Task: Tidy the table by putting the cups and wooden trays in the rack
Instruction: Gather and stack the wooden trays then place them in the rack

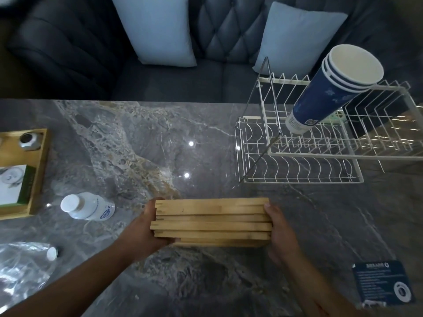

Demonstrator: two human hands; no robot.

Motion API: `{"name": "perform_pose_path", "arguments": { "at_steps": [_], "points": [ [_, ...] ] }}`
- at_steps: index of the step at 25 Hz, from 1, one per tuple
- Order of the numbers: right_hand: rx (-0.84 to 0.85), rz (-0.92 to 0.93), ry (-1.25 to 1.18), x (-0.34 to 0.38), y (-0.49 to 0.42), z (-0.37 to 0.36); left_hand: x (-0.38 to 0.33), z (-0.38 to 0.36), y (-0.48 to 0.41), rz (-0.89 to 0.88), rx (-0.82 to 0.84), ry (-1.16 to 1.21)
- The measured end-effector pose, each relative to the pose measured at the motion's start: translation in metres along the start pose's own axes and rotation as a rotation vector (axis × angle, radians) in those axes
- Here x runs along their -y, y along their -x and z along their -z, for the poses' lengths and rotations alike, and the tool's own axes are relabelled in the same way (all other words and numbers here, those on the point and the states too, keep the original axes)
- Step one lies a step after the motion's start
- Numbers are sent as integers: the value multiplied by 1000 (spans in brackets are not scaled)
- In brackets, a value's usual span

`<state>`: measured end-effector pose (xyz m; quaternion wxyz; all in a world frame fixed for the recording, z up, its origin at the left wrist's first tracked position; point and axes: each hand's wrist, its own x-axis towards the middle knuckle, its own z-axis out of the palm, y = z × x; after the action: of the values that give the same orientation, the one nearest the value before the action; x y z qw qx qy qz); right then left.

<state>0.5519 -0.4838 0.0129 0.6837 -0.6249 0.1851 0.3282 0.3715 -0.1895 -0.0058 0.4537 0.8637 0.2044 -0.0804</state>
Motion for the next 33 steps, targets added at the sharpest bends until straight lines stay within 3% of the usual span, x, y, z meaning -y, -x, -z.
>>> {"name": "perform_pose_path", "arguments": {
  "at_steps": [5,7,10,13,16,20,25,33],
  "points": [
    [42,61,197,6,-15,-5,1,7,-2,-13,-48,12],
    [197,147,461,8,-16,8,9,13,0,-5,-51,9],
    [462,123,921,12,-11,32,16,19,1,1,-28,-35],
    [403,341,1201,6,-16,42,12,19,-1,15,-19,-66],
    [276,480,1262,2,-18,35,10,21,-3,9,-5,-53],
    [274,575,1301,6,-14,38,7,22,-1,-34,-33,-105],
    [312,550,1329,12,-16,40,8,22,-11,-57,-6,-122],
    [360,439,1327,22,-22,43,4,23,-13,60,134,73]
  ]
}}
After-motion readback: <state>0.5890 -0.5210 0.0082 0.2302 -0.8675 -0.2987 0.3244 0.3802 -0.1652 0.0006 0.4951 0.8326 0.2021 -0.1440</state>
